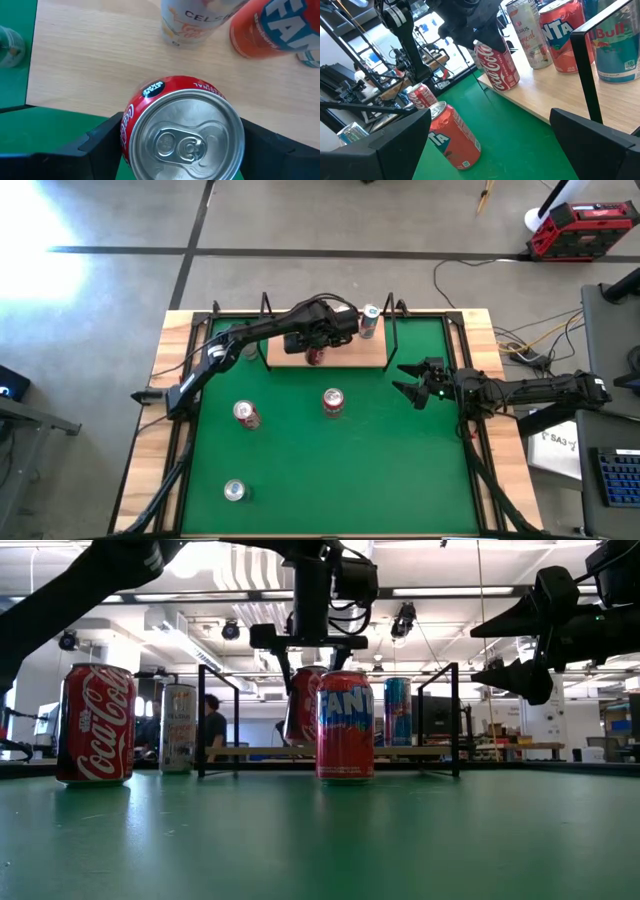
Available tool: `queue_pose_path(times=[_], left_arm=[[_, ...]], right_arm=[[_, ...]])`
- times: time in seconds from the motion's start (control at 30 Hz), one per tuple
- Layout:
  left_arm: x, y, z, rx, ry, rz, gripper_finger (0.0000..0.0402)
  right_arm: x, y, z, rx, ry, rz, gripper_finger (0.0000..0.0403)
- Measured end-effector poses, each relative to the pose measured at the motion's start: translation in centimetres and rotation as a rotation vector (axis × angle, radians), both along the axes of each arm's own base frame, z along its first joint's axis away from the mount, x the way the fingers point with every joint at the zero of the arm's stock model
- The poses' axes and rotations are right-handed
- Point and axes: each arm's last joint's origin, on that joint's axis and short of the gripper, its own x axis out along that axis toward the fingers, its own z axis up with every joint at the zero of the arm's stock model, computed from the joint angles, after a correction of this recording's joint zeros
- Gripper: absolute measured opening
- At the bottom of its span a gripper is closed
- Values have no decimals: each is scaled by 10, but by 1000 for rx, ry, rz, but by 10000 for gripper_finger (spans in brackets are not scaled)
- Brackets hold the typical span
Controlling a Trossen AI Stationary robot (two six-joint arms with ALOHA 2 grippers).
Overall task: Place canned beverage on shelf
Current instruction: Put the bottom red-white soda can on the shelf
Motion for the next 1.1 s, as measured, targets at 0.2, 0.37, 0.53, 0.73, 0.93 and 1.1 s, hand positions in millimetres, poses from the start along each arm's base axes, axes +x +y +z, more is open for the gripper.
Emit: queue_pose_path(times=[0.2,0.37,0.53,0.73,0.93,1.1], left_arm=[[-6,-2,9,2,7,-24,289],[-9,-3,9,-9,43,-23,290],[-12,-3,5,-11,64,-7,290],[-30,-2,2,-19,102,35,290],[-51,-2,6,9,8,48,291],[-73,2,8,43,-74,35,291]], right_arm=[[0,0,0,0,0,0,400],[0,0,0,0,0,0,400],[0,0,0,0,0,0,400],[0,0,0,0,0,0,400],[0,0,0,0,0,0,400],[0,0,0,0,0,0,400]])
